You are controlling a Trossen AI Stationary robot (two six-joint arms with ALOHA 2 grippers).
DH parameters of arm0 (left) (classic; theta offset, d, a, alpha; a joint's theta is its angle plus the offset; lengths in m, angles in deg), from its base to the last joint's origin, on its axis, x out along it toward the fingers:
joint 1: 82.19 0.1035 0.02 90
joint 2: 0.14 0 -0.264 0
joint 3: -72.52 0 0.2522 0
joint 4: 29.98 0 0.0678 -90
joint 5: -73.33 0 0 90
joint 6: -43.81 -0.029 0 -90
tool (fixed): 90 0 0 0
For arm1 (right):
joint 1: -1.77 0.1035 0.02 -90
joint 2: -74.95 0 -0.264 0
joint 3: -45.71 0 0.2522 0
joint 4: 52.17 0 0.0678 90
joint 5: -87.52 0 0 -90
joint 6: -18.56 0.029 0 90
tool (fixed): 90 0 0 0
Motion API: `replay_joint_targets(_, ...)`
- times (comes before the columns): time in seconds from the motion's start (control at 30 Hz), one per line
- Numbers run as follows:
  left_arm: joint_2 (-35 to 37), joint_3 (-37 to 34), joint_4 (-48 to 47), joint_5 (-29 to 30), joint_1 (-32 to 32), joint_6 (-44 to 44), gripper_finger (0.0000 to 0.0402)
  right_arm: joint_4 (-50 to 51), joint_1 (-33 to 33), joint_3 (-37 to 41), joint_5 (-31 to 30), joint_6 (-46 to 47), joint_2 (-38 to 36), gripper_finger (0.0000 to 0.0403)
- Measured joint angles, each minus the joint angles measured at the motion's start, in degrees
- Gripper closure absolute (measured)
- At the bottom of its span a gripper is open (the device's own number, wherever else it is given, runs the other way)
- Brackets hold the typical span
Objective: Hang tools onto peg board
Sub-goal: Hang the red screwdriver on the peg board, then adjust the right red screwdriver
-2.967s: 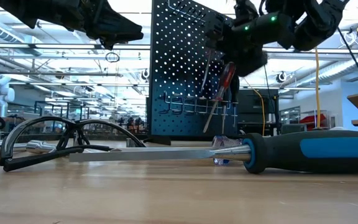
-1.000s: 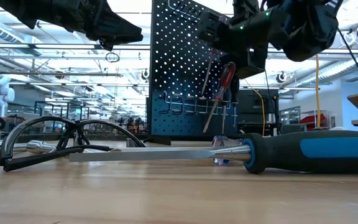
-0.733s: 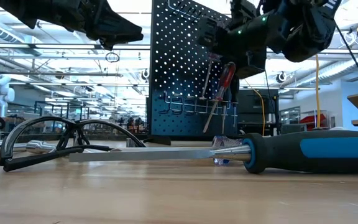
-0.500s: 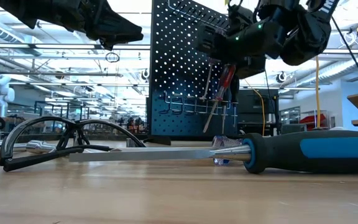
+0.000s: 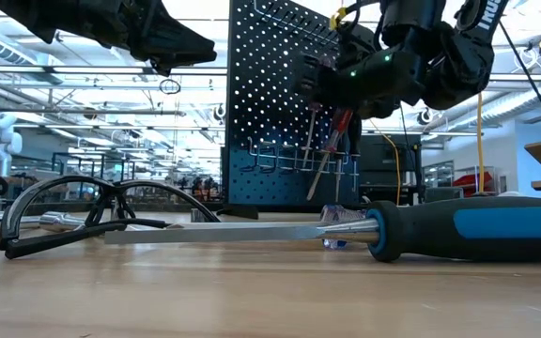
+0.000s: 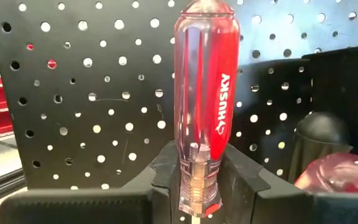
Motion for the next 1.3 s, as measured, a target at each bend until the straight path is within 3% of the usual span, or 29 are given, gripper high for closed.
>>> replay_joint_targets(0.27, 0.0, 0.0, 0.02, 0.27, -0.01, 0.02, 0.0281, 9.38, -1.16, 0.0, 1.66, 6.65, 0.0, 0.0334)
replay_joint_targets(0.57, 0.0, 0.0, 0.02, 0.29, 0.0, 0.04, 0.0281, 10.19, -1.79, 0.0, 1.79, 7.75, 0.0, 0.0334)
replay_joint_targets(0.93, 0.0, 0.0, 0.01, 0.29, -0.01, 0.17, 0.0281, 11.77, -1.77, 0.0, 1.75, 7.67, -0.07, 0.0178)
replay_joint_targets(1.3, 0.0, 0.0, -0.45, 0.29, -0.01, 0.11, 0.0281, 13.48, 2.65, 0.0, 1.6, 3.11, -0.09, 0.0166)
